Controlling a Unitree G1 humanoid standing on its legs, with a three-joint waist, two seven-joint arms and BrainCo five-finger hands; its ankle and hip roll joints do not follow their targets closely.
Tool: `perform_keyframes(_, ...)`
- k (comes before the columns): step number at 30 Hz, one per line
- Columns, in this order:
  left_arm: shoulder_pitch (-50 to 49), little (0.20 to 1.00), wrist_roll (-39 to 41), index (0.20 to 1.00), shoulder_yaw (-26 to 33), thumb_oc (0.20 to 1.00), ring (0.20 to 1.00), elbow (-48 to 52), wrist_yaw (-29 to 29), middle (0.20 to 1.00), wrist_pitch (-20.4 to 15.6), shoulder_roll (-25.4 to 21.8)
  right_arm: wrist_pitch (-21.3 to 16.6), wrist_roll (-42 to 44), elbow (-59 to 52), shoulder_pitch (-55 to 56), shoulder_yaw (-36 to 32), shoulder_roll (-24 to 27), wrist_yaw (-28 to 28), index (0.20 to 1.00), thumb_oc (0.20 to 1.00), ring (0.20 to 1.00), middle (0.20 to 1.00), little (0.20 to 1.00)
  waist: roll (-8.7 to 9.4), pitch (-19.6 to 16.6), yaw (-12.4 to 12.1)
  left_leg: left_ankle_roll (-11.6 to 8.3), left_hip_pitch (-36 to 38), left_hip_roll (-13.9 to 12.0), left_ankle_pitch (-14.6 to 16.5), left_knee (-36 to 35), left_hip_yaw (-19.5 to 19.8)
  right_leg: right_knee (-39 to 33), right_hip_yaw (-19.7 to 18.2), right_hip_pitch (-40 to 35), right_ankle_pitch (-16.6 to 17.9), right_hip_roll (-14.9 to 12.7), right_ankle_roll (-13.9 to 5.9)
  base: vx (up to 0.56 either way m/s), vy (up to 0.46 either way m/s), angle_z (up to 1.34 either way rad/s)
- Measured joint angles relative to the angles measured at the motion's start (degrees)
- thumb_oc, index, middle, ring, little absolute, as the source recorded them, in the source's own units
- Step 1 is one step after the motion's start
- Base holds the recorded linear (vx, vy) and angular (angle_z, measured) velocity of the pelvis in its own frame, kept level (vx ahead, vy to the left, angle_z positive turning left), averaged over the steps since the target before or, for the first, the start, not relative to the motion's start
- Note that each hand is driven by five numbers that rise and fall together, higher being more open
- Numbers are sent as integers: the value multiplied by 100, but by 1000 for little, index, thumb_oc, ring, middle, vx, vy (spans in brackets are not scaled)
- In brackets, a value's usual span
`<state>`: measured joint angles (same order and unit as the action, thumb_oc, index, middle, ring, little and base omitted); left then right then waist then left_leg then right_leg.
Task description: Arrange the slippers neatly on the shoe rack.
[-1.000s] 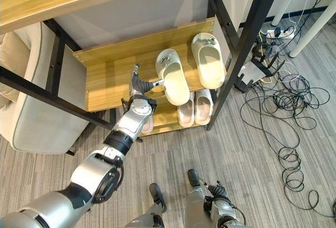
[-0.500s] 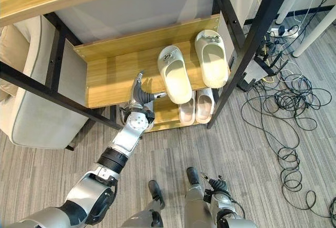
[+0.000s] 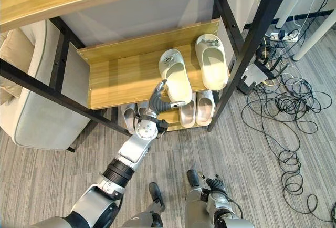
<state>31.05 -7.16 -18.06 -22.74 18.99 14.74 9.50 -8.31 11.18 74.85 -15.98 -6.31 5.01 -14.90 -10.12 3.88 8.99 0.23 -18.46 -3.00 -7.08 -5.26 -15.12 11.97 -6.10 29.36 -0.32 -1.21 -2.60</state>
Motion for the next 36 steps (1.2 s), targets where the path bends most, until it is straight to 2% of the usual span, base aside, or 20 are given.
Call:
perform_keyframes(4,-119,1000,287,1000,20,1000,1000,-783,364,1000,-45,72,87,47,-213,-35,14,-31,-88,1000,1000,1000,1000,1000,11,-3,58,-2,121,-13,0,1,50,-4,64,-149,-5,3,31,-6,-9,6)
perform_keyframes(13,-108,1000,429,1000,28,1000,1000,-844,870,1000,-282,78,129,54,-297,-109,51,-52,-186,1000,1000,1000,1000,1000,73,-28,116,9,130,-34,57,-22,53,-2,69,-158,-68,17,11,-3,-1,1)
perform_keyframes(20,-88,1000,719,1000,-42,1000,1000,-578,837,1000,-257,72,132,52,-299,12,114,-51,-269,1000,1000,1000,1000,1000,203,-100,113,-19,117,-19,40,2,54,2,73,-146,-45,11,45,0,0,0)
perform_keyframes(24,-81,1000,889,1000,-268,1000,1000,-22,687,1000,-202,72,132,53,-293,46,142,-69,-322,1000,1000,1000,1000,1000,195,-114,112,-14,118,-7,41,2,59,7,68,-146,-45,-4,45,0,0,0)
perform_keyframes(32,-47,1000,1100,1000,-259,1000,1000,-63,647,1000,-140,64,132,47,-293,-19,196,-165,-334,1000,1000,1000,1000,1000,145,-149,133,18,86,-22,65,0,18,21,45,-86,-45,11,47,0,0,-1)
perform_keyframes(36,116,1000,1100,1000,-161,1000,1000,-390,746,1000,-163,-10,171,45,-237,-30,227,-170,-345,1000,1000,1000,1000,1000,116,-177,226,15,70,-15,62,1,18,51,37,-57,-41,10,48,0,0,0)
